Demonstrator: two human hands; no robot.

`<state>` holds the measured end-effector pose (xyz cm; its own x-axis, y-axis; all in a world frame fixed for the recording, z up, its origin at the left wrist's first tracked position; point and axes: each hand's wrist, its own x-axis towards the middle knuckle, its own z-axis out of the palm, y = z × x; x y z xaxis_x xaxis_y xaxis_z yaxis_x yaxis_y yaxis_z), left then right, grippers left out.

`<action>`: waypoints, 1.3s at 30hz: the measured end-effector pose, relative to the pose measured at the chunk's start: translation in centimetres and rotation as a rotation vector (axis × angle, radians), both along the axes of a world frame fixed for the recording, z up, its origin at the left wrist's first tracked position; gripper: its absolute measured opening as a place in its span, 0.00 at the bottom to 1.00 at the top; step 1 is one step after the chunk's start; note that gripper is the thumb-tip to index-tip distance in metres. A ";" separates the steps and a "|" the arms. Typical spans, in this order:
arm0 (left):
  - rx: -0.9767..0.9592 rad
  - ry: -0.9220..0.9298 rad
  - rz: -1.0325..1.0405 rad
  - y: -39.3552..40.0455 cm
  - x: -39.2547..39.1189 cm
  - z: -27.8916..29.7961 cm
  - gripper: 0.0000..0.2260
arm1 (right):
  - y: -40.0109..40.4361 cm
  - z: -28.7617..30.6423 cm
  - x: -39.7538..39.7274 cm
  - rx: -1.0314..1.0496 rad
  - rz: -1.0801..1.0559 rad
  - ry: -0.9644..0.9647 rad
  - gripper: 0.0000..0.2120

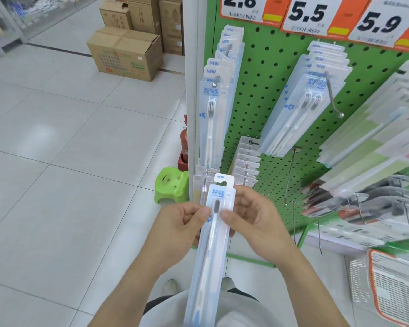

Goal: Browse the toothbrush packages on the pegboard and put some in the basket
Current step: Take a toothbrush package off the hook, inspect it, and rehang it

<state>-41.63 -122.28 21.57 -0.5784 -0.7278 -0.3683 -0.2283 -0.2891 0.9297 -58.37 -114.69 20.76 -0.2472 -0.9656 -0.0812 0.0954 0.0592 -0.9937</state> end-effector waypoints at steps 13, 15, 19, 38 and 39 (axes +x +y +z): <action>-0.053 -0.017 -0.024 0.3 0.2 -0.5 0.09 | -0.1 -0.7 0.2 -0.021 -0.118 -0.015 0.07; -0.019 0.004 -0.061 0.5 0.1 -0.6 0.08 | -0.3 -0.8 0.1 -0.040 -0.238 -0.045 0.08; -0.005 -0.045 -0.102 0.7 0.2 -1.3 0.08 | -0.3 -0.8 -0.5 -0.031 -0.336 -0.108 0.08; -0.086 -0.027 -0.101 1.8 0.0 -1.4 0.09 | 0.9 -1.1 -0.4 0.027 -0.340 -0.144 0.06; -0.090 -0.022 -0.096 1.9 -0.1 -1.4 0.09 | 0.9 -1.0 -0.5 0.019 -0.351 -0.127 0.06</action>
<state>-41.77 -120.34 20.18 -0.6394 -0.7003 -0.3175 -0.2714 -0.1808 0.9453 -58.84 -113.80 19.77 -0.5496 -0.8220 -0.1492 0.2355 0.0189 -0.9717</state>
